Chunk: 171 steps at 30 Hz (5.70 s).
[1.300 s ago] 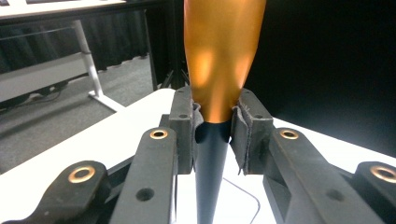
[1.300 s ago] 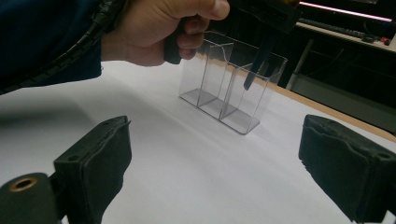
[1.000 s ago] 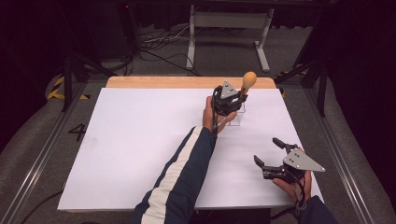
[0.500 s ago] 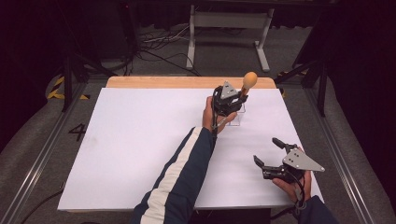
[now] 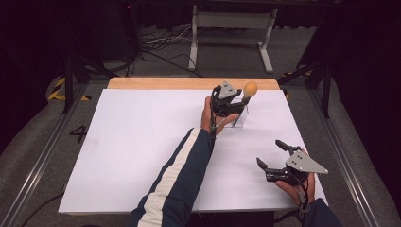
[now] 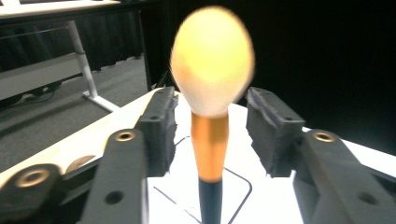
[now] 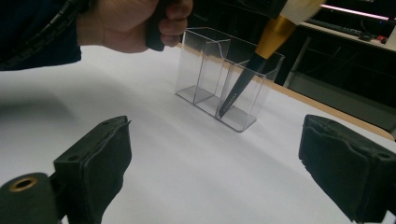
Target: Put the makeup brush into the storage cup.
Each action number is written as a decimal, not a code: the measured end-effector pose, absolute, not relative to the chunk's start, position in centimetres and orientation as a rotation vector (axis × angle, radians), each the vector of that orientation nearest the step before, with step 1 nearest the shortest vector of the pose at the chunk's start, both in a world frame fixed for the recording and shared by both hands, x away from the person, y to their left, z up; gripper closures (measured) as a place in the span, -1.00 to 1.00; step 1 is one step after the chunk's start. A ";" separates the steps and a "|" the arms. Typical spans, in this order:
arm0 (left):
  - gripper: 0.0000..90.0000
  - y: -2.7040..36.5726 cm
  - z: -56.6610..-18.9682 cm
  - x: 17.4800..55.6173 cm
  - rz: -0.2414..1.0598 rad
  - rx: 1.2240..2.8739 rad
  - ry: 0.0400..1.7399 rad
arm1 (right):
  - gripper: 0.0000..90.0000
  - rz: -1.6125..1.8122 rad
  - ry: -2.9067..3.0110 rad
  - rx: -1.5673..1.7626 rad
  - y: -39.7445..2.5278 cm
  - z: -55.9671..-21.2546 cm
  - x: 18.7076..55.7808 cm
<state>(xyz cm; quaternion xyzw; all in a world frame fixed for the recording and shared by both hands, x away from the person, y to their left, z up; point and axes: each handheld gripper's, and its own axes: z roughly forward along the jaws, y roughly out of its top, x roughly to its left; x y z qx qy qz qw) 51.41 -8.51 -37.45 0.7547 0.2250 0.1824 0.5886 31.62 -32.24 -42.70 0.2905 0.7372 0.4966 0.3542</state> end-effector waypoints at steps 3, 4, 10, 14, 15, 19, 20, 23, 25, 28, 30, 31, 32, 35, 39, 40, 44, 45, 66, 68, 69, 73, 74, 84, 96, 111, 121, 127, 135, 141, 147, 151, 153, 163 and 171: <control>-0.19 -7.7 -36.9 51.1 0.446 1.760 0.508 | -0.78 1.280 1.912 0.751 -32.2 -42.7 31.6; -0.23 -7.7 -36.9 51.1 0.446 1.760 0.508 | -0.78 1.280 1.912 0.751 -32.2 -42.7 31.6; -0.41 -6.4 -36.2 50.5 0.498 1.763 0.512 | -0.78 1.272 1.917 0.749 -32.2 -42.8 31.7; -0.56 -5.6 -35.8 49.9 0.536 1.771 0.517 | -0.79 1.270 1.919 0.749 -32.1 -42.8 31.6; -0.58 -5.4 -35.7 49.8 0.549 1.771 0.519 | -0.79 1.268 1.919 0.747 -32.1 -42.8 31.6; -0.69 -4.8 -35.5 49.2 0.578 1.765 0.511 | -0.78 1.268 1.919 0.747 -32.1 -42.8 31.6; -0.73 -4.7 -35.4 49.1 0.581 1.771 0.502 | -0.79 1.267 1.919 0.747 -32.1 -42.8 31.6; -0.80 -4.4 -35.3 48.5 0.615 1.789 0.482 | -0.79 1.263 1.931 0.746 -31.9 -43.0 31.6; -0.83 -4.0 -35.2 48.2 0.626 1.794 0.468 | -0.79 1.261 1.940 0.744 -31.8 -43.0 31.7; -0.89 -3.3 -35.1 47.9 0.617 1.785 0.449 | -0.78 1.259 1.945 0.737 -31.6 -43.1 31.7; -0.90 -3.1 -35.1 47.7 0.609 1.786 0.445 | -0.79 1.257 1.946 0.737 -31.6 -43.1 31.7; -0.91 -2.9 -35.1 47.6 0.609 1.790 0.438 | -0.79 1.258 1.945 0.740 -31.6 -43.1 31.7; -0.92 -2.9 -35.1 47.4 0.611 1.789 0.434 | -0.79 1.257 1.948 0.742 -31.6 -43.1 31.7; -0.93 -2.5 -35.0 47.1 0.629 1.789 0.426 | -0.79 1.257 1.950 0.738 -31.6 -43.1 31.7; -0.92 -1.8 -34.9 46.4 0.630 1.772 0.412 | -0.79 1.256 1.952 0.737 -31.5 -43.1 31.7; -0.92 -1.7 -34.8 46.2 0.642 1.775 0.410 | -0.78 1.253 1.954 0.736 -31.5 -43.1 31.7; -0.91 -0.9 -34.6 45.6 0.652 1.775 0.403 | -0.79 1.252 1.959 0.729 -31.4 -43.1 31.6; -0.91 -0.9 -34.6 45.6 0.652 1.775 0.403 | -0.79 1.252 1.959 0.729 -31.4 -43.1 31.6; -0.96 4.6 -35.3 42.5 0.678 1.767 0.394 | -0.78 1.244 1.959 0.732 -31.3 -43.2 31.6; -0.95 5.1 -35.4 42.1 0.684 1.759 0.393 | -0.78 1.250 1.965 0.737 -31.3 -43.2 31.6; -0.95 5.2 -35.5 41.9 0.677 1.750 0.392 | -0.78 1.251 1.967 0.738 -31.3 -43.2 31.6; -0.94 6.1 -35.9 41.3 0.682 1.749 0.392 | -0.78 1.248 1.961 0.739 -31.3 -43.2 31.5; -0.94 6.3 -36.0 41.1 0.682 1.748 0.394 | -0.78 1.248 1.962 0.739 -31.3 -43.2 31.6; -0.94 8.1 -37.1 39.7 0.710 1.734 0.413 | -0.78 1.237 1.975 0.726 -30.9 -43.3 31.6; -0.93 9.8 -38.1 39.0 0.730 1.741 0.436 | -0.78 1.237 1.978 0.723 -30.8 -43.3 31.5; -0.92 11.4 -39.1 38.1 0.743 1.755 0.442 | -0.78 1.236 1.981 0.716 -30.8 -43.3 31.5; -0.92 13.3 -39.7 37.3 0.762 1.776 0.468 | -0.78 1.234 1.983 0.717 -30.8 -43.3 31.5; -0.91 14.4 -40.2 36.7 0.763 1.773 0.489 | -0.78 1.233 1.982 0.719 -30.8 -43.3 31.4; -0.91 15.5 -40.9 36.1 0.766 1.794 0.509 | -0.78 1.237 1.980 0.719 -30.9 -43.2 31.4; -0.91 16.1 -41.3 35.9 0.761 1.799 0.520 | -0.78 1.238 1.980 0.722 -31.0 -43.3 31.4; -0.91 17.0 -41.9 35.5 0.755 1.801 0.540 | -0.78 1.238 1.982 0.720 -31.0 -43.3 31.4; -0.90 17.7 -42.4 35.4 0.767 1.810 0.550 | -0.78 1.240 1.981 0.724 -31.0 -43.3 31.4; -0.90 17.9 -42.5 35.3 0.763 1.813 0.558 | -0.78 1.239 1.981 0.722 -31.0 -43.3 31.5; -0.90 19.6 -43.4 34.2 0.777 1.835 0.591 | -0.78 1.237 1.982 0.723 -31.1 -43.3 31.5; -0.90 21.4 -43.9 33.3 0.766 1.843 0.634 | -0.78 1.241 1.974 0.729 -31.3 -43.2 31.5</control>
